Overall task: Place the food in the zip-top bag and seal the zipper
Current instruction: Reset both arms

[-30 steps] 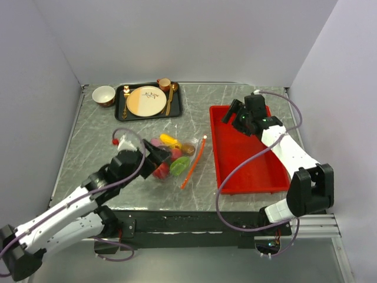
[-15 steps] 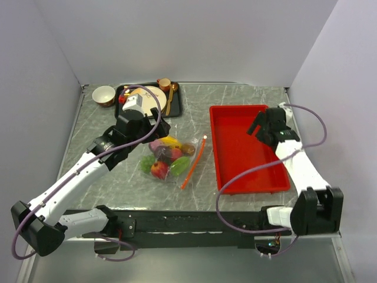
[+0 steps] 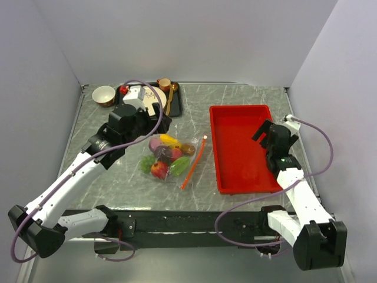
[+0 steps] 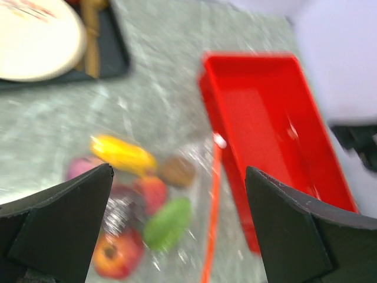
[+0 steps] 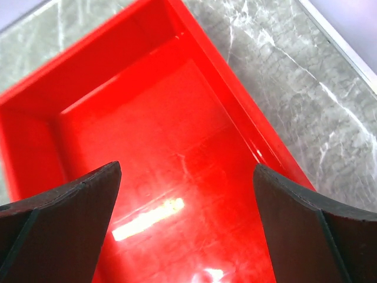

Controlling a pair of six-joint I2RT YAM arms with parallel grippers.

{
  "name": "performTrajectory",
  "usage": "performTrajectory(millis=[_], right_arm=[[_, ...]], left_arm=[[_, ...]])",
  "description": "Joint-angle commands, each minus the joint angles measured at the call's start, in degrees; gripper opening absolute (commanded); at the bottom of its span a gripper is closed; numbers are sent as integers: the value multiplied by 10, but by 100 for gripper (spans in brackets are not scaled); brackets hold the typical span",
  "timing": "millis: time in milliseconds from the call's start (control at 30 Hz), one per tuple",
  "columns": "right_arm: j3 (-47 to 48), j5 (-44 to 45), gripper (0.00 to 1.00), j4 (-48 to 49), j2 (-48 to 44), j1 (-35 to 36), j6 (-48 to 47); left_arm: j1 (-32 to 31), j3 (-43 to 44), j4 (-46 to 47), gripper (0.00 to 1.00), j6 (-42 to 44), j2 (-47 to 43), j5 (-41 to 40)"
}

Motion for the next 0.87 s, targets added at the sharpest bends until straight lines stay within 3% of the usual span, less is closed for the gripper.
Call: performTrajectory(millis=[0, 133, 400, 600, 667, 833], right_arm=[[-58, 59, 100, 173, -9, 6, -37], [-135, 94, 100, 271, -63, 10, -70], [-180, 98, 100, 332, -48, 10, -76], [-240, 68, 100, 450, -21, 12, -81], [-248, 63, 100, 458, -23, 13, -80], [-249, 70, 100, 465, -29, 12, -81]], left_arm=[[15, -6, 66, 99, 28, 13, -107], [17, -10, 95, 99, 35, 26, -186], [70, 1, 102, 99, 78, 60, -200], [159, -44, 135, 99, 83, 61, -150], [206, -72, 158, 100, 68, 49, -88], [229, -106, 200, 99, 55, 11, -69]])
